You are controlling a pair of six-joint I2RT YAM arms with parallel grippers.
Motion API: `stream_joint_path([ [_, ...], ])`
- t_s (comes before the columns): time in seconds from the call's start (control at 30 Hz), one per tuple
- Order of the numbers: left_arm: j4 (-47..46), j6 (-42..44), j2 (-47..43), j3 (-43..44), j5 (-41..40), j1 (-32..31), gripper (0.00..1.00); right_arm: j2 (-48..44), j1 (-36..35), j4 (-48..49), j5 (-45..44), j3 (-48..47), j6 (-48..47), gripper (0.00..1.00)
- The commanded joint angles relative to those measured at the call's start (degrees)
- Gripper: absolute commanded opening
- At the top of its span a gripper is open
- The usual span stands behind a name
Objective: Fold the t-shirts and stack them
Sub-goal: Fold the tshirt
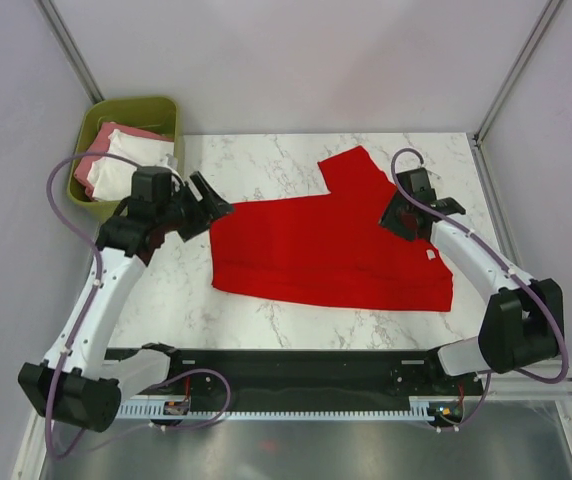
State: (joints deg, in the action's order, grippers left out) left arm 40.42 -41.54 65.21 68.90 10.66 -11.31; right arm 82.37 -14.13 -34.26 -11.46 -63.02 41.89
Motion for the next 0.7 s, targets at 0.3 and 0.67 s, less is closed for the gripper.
stream_joint_path([
  [0.3,4.49,-2.23,-4.14,-16.43,-3.01,-3.63,0.75,-1.26,-29.78,9.47,2.76,5.46,5.3,0.47],
  [0.67,0.88,1.46,13.26,-10.29,-5.73,-2.75,0.72,16.31,-42.38,26.0,2.24,2.48,11.99,0.41],
])
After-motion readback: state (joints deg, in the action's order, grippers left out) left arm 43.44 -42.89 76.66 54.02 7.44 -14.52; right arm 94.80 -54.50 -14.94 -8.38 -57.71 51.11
